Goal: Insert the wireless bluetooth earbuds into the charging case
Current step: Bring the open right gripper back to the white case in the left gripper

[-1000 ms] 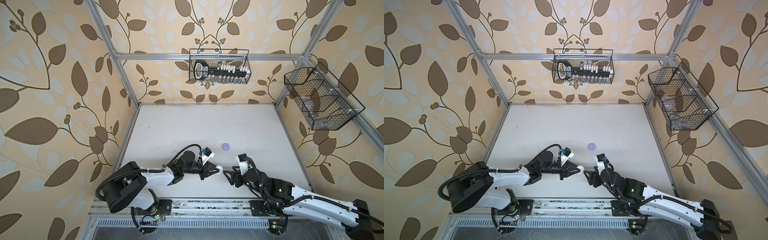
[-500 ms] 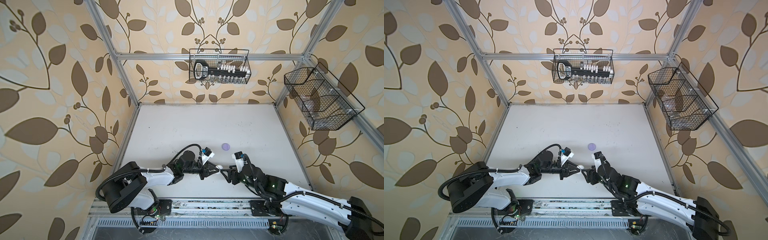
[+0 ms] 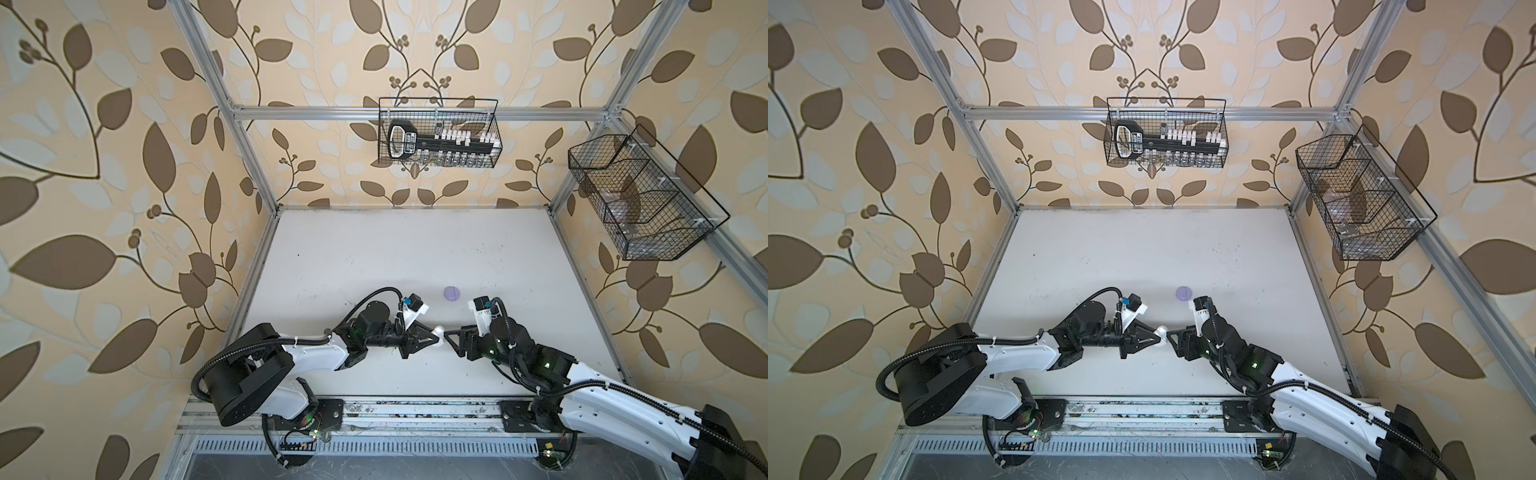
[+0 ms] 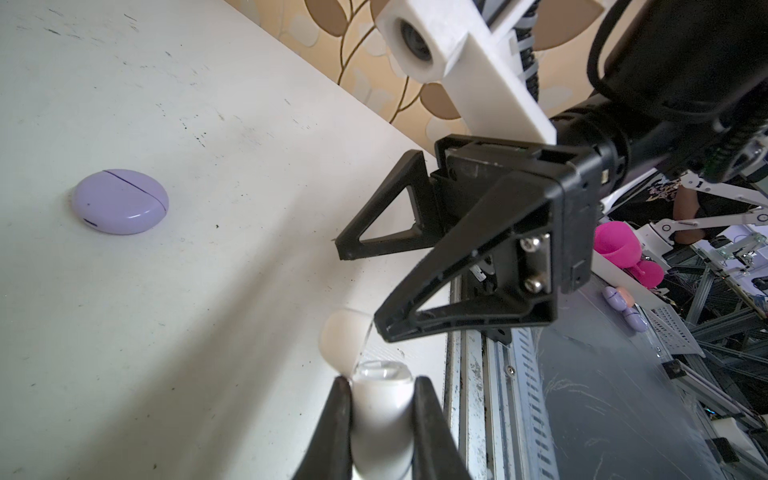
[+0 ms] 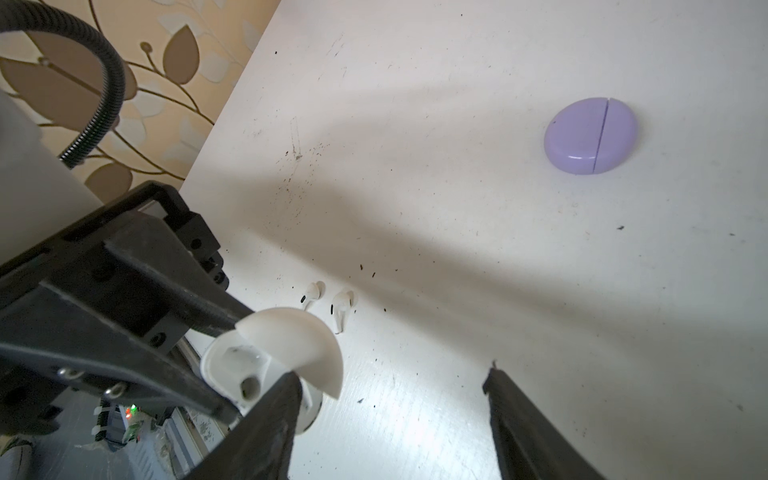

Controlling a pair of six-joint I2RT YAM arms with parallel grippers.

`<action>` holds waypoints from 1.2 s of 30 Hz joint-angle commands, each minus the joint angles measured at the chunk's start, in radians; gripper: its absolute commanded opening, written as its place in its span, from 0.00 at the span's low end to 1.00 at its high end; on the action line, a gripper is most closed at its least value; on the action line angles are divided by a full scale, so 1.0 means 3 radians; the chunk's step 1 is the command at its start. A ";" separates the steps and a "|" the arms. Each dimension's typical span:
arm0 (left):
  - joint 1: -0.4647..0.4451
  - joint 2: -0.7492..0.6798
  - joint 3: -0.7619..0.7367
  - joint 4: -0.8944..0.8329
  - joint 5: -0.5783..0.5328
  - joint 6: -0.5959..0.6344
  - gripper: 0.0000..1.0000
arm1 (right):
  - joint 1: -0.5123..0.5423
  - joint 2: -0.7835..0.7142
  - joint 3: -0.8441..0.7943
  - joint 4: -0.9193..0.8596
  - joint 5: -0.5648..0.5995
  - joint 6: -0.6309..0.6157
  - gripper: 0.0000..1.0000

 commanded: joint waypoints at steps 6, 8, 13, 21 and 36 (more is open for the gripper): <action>-0.0033 -0.0127 -0.0008 0.0154 0.0143 0.0075 0.03 | -0.0114 0.0079 0.0063 -0.0043 -0.0080 -0.0035 0.71; -0.0033 -0.0133 -0.0016 0.0152 0.0116 0.0085 0.04 | -0.0092 0.0122 0.0069 0.0023 -0.0189 -0.0059 0.71; -0.0033 -0.0189 -0.0055 0.0152 -0.0059 0.0151 0.04 | -0.0069 0.0075 0.0139 -0.0193 0.0044 -0.0045 0.71; -0.0033 -0.0295 -0.0120 0.0137 -0.0363 0.0230 0.02 | -0.0102 -0.0275 0.0135 -0.0374 0.0093 -0.0079 0.71; -0.0033 -0.0176 0.0026 0.0680 0.0196 -0.0358 0.01 | -0.0047 -0.0784 -0.0269 0.0555 -0.0777 -0.0224 0.61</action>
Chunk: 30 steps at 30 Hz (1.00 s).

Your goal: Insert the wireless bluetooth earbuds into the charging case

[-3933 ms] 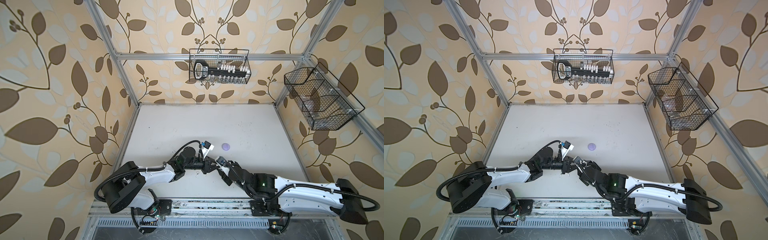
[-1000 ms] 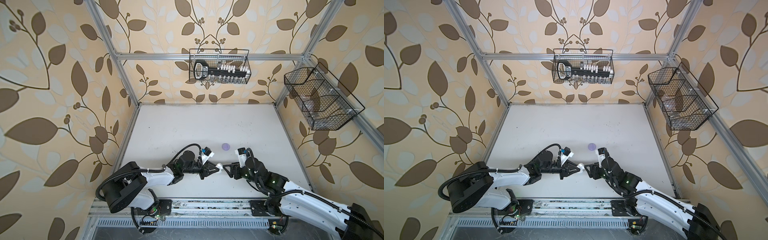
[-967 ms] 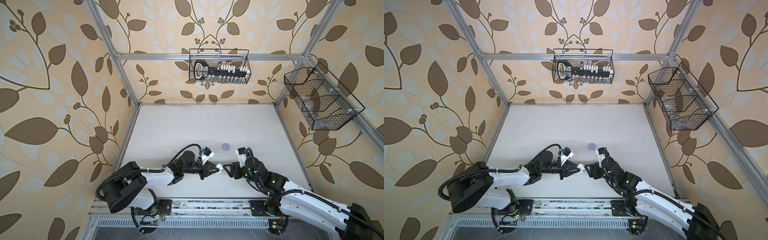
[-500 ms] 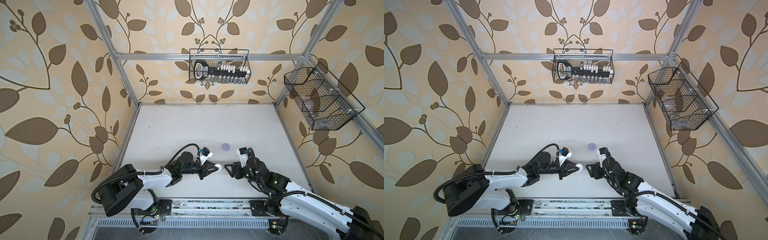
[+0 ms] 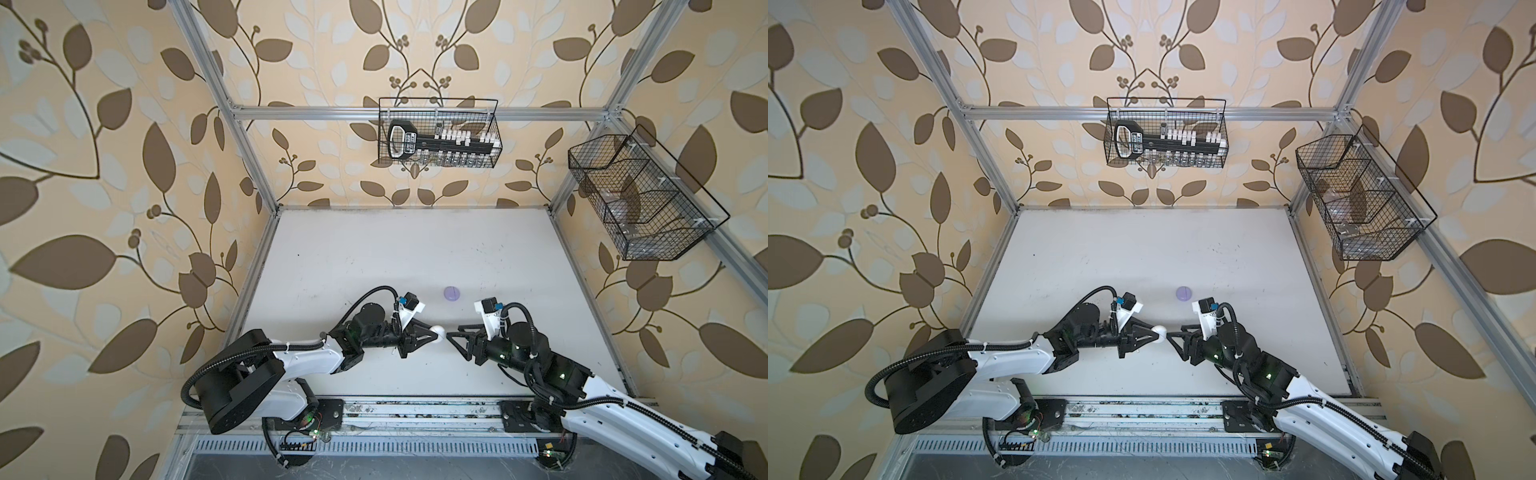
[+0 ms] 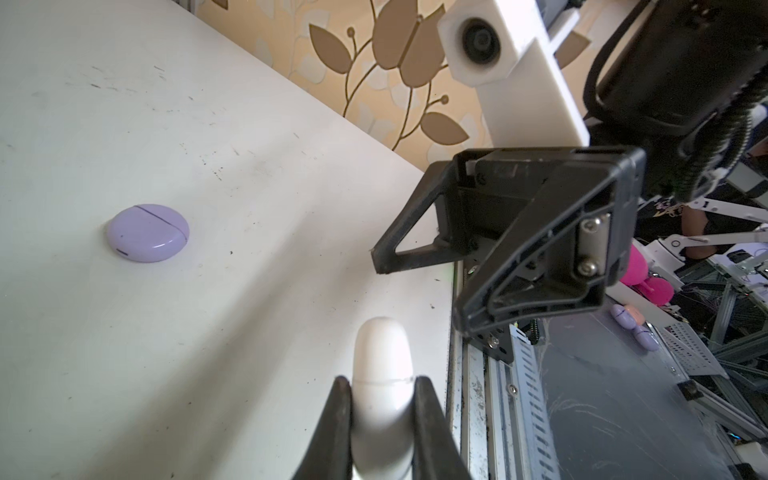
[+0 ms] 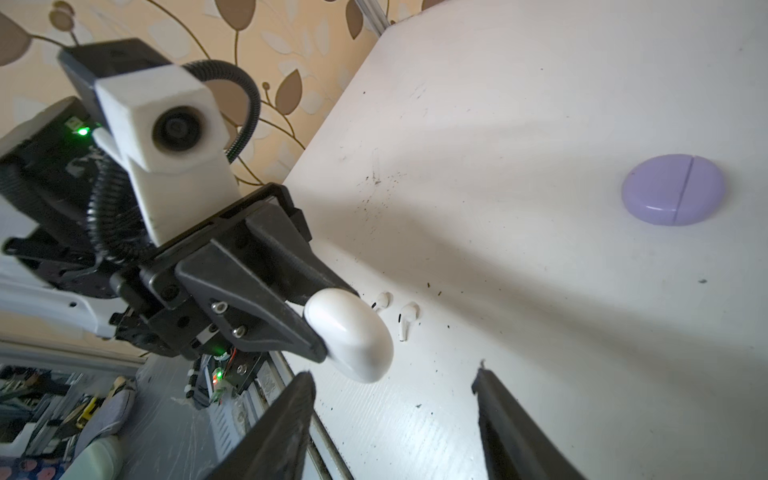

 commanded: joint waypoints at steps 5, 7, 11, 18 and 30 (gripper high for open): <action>-0.0028 0.0152 0.0240 0.0898 0.0559 -0.0624 0.01 | -0.0031 -0.0207 -0.0075 0.0379 -0.0405 -0.0139 0.60; -0.0028 0.0212 0.0270 0.1043 0.0647 -0.0752 0.02 | -0.0048 -0.0271 -0.0086 0.0401 -0.0445 -0.0147 0.59; -0.0014 0.0399 0.0286 0.1515 0.0747 -0.1014 0.02 | -0.0073 -0.0377 -0.0093 0.0405 -0.0523 -0.0137 0.54; -0.0008 0.0668 0.0333 0.1834 0.0830 -0.1220 0.06 | -0.0088 -0.0514 -0.0083 0.0393 -0.0563 -0.0111 0.32; 0.0033 0.0437 0.0304 0.1536 0.0797 -0.1066 0.20 | -0.0085 -0.0510 -0.0083 0.0400 -0.0629 -0.0040 0.16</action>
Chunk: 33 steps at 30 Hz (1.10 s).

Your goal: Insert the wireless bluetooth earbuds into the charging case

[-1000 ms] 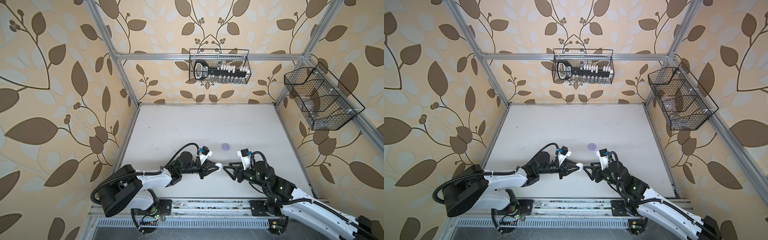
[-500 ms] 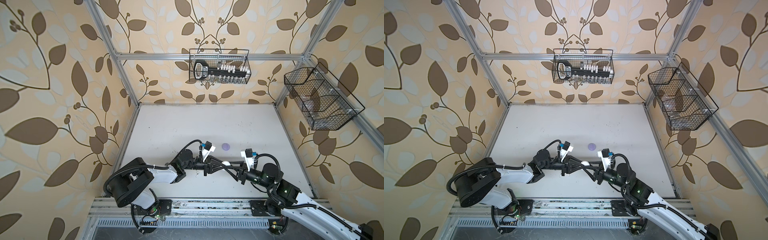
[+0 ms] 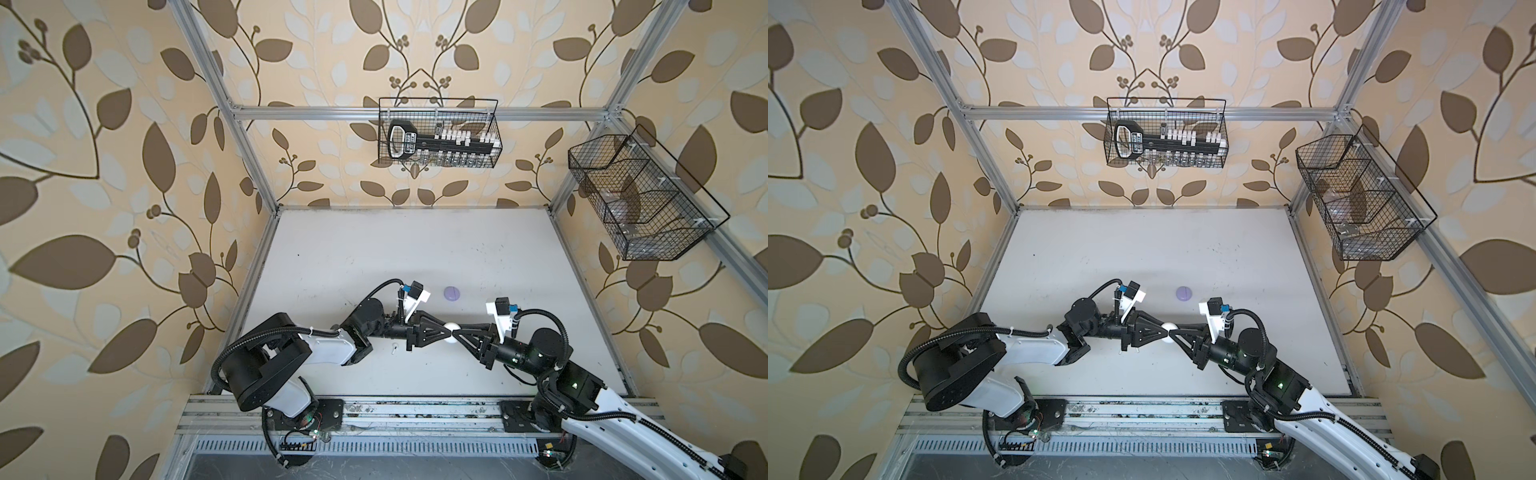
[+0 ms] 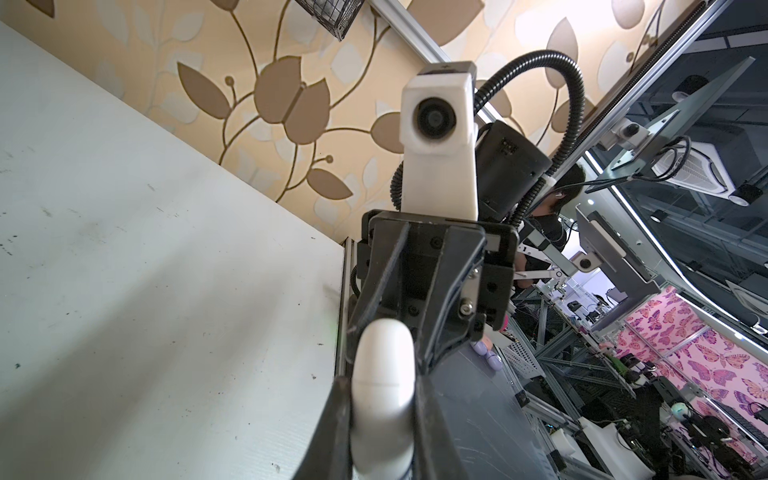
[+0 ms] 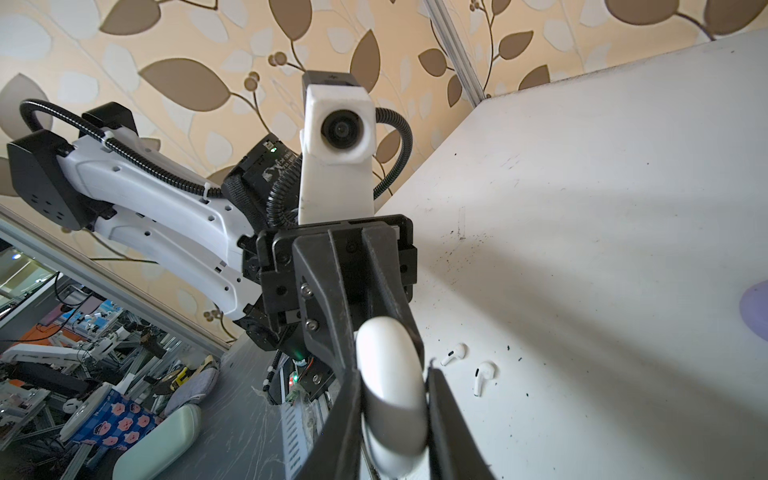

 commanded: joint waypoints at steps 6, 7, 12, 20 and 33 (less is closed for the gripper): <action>0.0000 -0.0273 0.0118 -0.0284 -0.0019 0.0267 0.37 | 0.0002 0.0032 0.0124 -0.0169 -0.0076 -0.0039 0.13; 0.0000 -0.0297 0.0108 -0.0308 -0.0022 0.0281 0.37 | -0.0003 0.0032 0.0147 -0.0204 -0.0080 -0.0053 0.13; 0.0000 -0.0393 0.0080 -0.0415 -0.0045 0.0358 0.37 | -0.0072 0.0044 0.0178 -0.0299 -0.0127 -0.0077 0.13; 0.0000 -0.0426 0.0081 -0.0470 -0.0030 0.0395 0.34 | -0.0166 0.0006 0.0212 -0.0351 -0.0185 -0.0073 0.13; -0.0010 -0.0348 0.0121 -0.0443 0.0067 0.0359 0.44 | -0.0329 0.0091 0.0117 0.0027 -0.0406 0.0092 0.12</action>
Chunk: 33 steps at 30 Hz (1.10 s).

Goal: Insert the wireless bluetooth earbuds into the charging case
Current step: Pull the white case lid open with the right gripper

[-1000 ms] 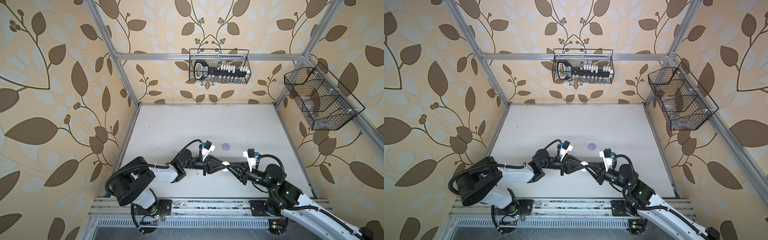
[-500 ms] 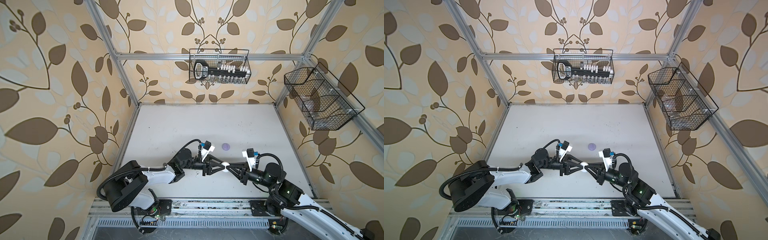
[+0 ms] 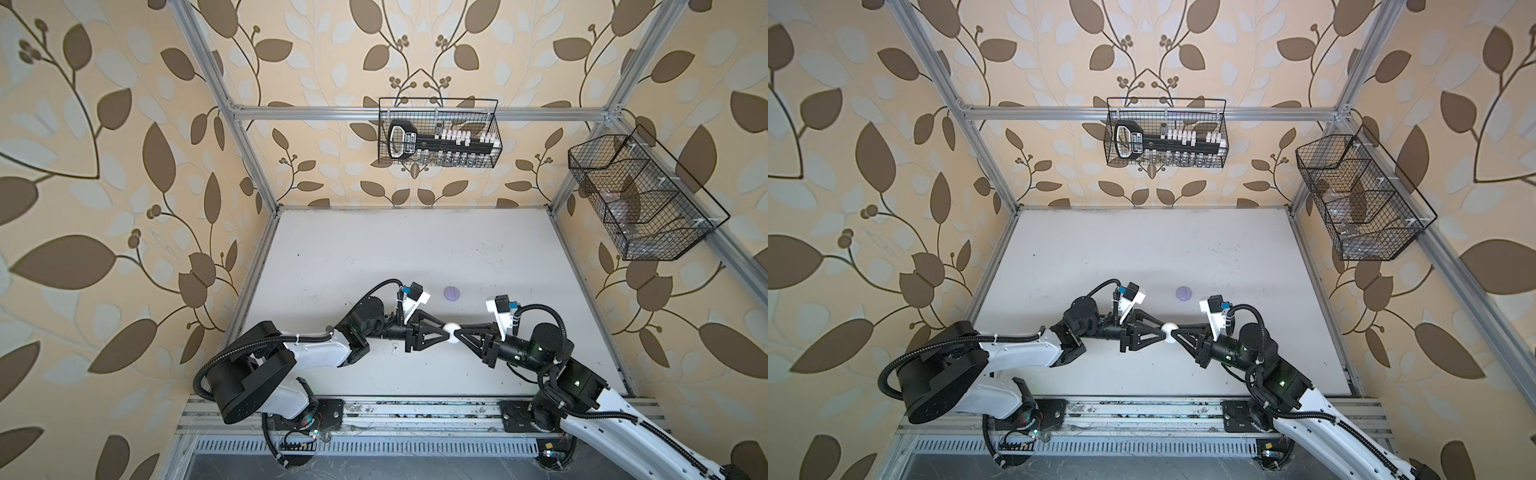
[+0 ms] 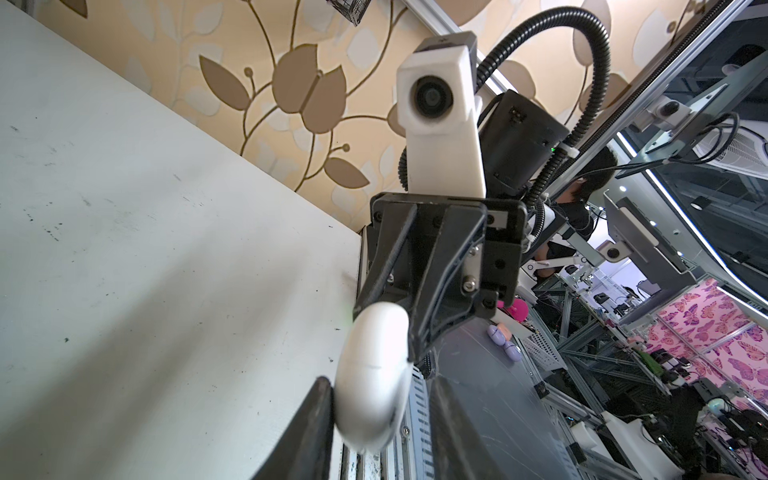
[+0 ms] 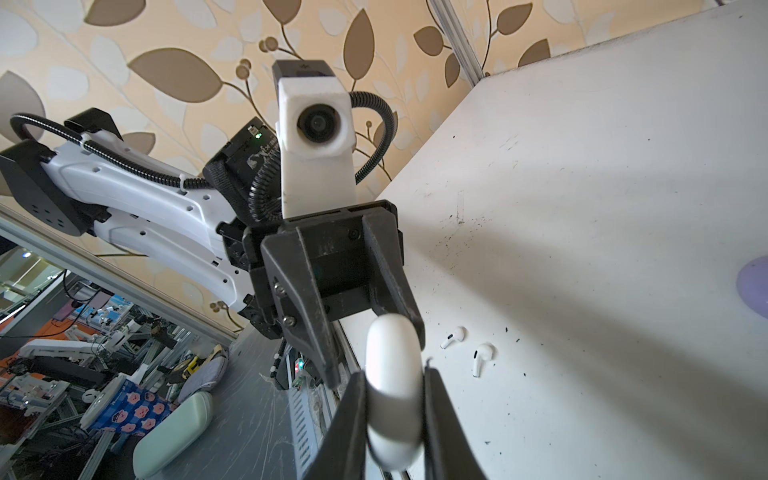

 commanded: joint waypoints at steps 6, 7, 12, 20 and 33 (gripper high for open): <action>-0.0008 -0.0052 0.0106 0.0206 0.0143 0.0040 0.44 | -0.0069 0.0215 0.0006 0.0476 -0.0190 0.0122 0.12; -0.0006 -0.0058 0.0103 0.0206 0.0133 0.0041 0.44 | -0.0070 0.0225 0.0010 0.0478 -0.0202 0.0121 0.12; -0.0007 -0.0123 0.0070 0.0137 0.0074 0.0115 0.40 | -0.0078 0.0214 -0.0004 0.0418 -0.0250 0.0134 0.12; -0.0007 -0.0132 0.0101 0.0093 0.0098 0.0125 0.22 | -0.0112 0.0151 -0.0025 0.0347 -0.0275 0.0145 0.12; 0.0001 -0.0182 -0.0042 0.0102 -0.0039 0.0379 0.06 | -0.0154 0.0227 0.0119 0.0213 -0.0183 0.0045 0.53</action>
